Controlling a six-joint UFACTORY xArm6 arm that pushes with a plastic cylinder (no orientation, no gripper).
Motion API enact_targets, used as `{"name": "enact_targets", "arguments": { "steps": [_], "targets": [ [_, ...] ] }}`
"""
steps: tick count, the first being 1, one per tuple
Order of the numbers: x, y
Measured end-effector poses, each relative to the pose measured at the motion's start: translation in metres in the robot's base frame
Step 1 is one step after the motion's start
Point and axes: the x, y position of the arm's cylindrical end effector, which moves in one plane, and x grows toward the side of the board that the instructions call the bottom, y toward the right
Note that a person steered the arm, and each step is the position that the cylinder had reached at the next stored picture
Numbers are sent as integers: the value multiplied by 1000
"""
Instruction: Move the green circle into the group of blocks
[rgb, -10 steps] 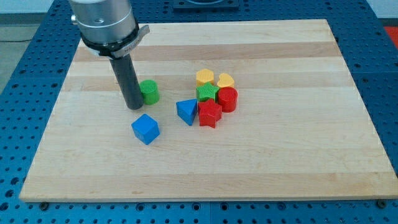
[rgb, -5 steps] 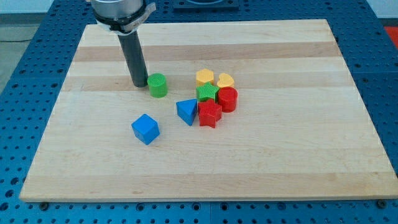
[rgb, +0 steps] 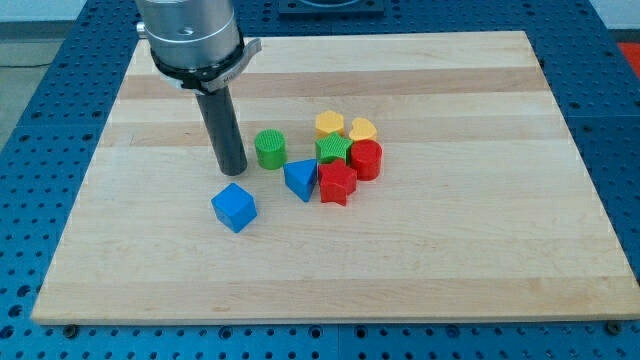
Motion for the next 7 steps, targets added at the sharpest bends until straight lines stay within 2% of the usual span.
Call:
{"name": "enact_targets", "arguments": {
  "steps": [2, 7],
  "targets": [
    [-15, 14],
    [-20, 48]
  ]
}}
